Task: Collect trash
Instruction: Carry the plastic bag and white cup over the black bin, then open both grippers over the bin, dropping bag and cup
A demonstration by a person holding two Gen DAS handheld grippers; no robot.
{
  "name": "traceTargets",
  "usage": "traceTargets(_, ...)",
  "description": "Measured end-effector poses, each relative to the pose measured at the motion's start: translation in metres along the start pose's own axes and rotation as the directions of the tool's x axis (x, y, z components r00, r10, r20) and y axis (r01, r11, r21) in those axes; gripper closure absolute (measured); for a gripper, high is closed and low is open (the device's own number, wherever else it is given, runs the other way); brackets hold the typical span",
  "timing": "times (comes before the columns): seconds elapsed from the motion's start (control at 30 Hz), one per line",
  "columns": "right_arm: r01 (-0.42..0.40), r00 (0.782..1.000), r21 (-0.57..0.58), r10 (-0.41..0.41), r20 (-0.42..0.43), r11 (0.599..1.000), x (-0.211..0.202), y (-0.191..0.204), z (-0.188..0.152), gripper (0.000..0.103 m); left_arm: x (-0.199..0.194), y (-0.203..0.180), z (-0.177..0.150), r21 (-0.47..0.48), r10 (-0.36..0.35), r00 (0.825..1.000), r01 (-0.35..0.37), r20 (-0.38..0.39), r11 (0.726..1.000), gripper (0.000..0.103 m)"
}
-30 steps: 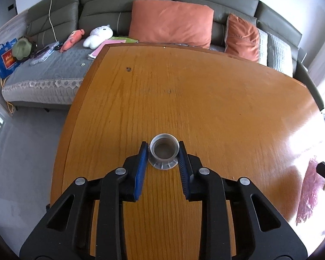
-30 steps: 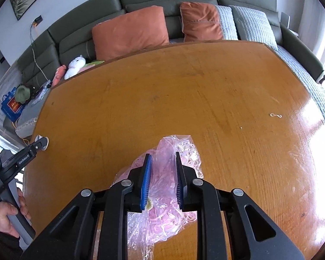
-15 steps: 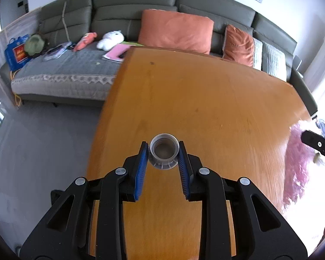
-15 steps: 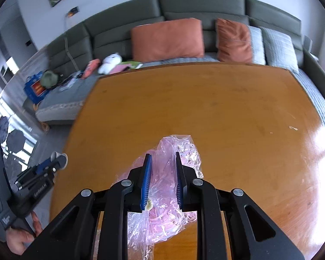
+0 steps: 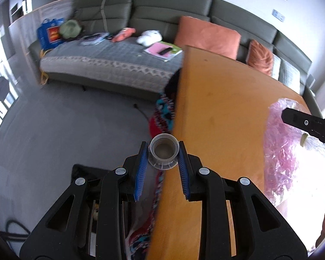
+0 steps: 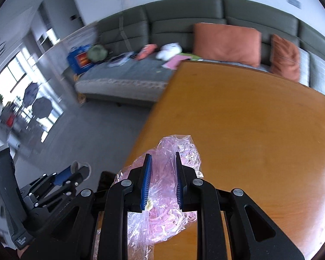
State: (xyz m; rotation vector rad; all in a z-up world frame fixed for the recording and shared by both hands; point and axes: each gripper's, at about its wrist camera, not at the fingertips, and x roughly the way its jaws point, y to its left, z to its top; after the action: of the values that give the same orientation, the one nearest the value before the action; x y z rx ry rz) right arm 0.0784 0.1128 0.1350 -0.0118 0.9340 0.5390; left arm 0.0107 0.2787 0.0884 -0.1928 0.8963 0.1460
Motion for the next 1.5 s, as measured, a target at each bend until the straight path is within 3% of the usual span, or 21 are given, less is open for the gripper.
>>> traceTargets(0.37, -0.206, 0.977, -0.202, 0.188, -0.106, 0.957, 0.034, 0.150, -0.017, 0.081, -0.045, 0.105, -0.054, -0.147, 0.141, 0.990, -0.142, -0.015, 0.979, 0.076)
traceTargets(0.67, -0.286, 0.948, -0.281, 0.228, -0.221, 0.916, 0.073, 0.229, -0.029, 0.081, -0.059, 0.184, -0.092, -0.270, 0.236, 0.967, -0.254, -0.099, 0.929, 0.076)
traceTargets(0.7, -0.297, 0.940, -0.283, 0.227, -0.254, 0.912, 0.083, 0.237, -0.028, 0.078, -0.058, 0.188, -0.095, -0.277, 0.241, 0.964, -0.262, -0.109, 0.924, 0.076)
traceTargets(0.77, -0.288, 0.940, -0.282, 0.214, -0.267, 0.915, 0.095, 0.249, -0.025, 0.059, -0.051, 0.199, -0.098, -0.289, 0.238, 0.961, -0.271, -0.143, 0.918, 0.075)
traceTargets(0.83, -0.271, 0.947, -0.295, 0.200, -0.251, 0.916, 0.099, 0.256, -0.024, 0.057, -0.040, 0.204, -0.099, -0.282, 0.263, 0.944, -0.313, -0.202, 0.907, 0.037)
traceTargets(0.87, -0.269, 0.949, -0.299, 0.198, -0.246, 0.916, 0.099, 0.259, -0.023, 0.057, -0.037, 0.206, -0.099, -0.276, 0.291, 0.932, -0.345, -0.218, 0.897, 0.007)
traceTargets(0.93, -0.266, 0.953, -0.309, 0.201, -0.227, 0.913, 0.096, 0.260, -0.021, 0.057, -0.038, 0.211, -0.099, -0.268, 0.330, 0.922, -0.376, -0.203, 0.887, 0.006)
traceTargets(1.13, -0.276, 0.952, -0.310, 0.215, -0.216, 0.910, 0.090, 0.259, -0.020, 0.057, -0.039, 0.217, -0.102, -0.285, 0.337, 0.918, -0.386, -0.209, 0.877, 0.006)
traceTargets(1.5, -0.256, 0.960, -0.280, 0.211, -0.182, 0.925, 0.066, 0.231, -0.017, 0.055, -0.055, 0.201, -0.100, -0.277, 0.334, 0.927, -0.371, -0.171, 0.886, 0.006)
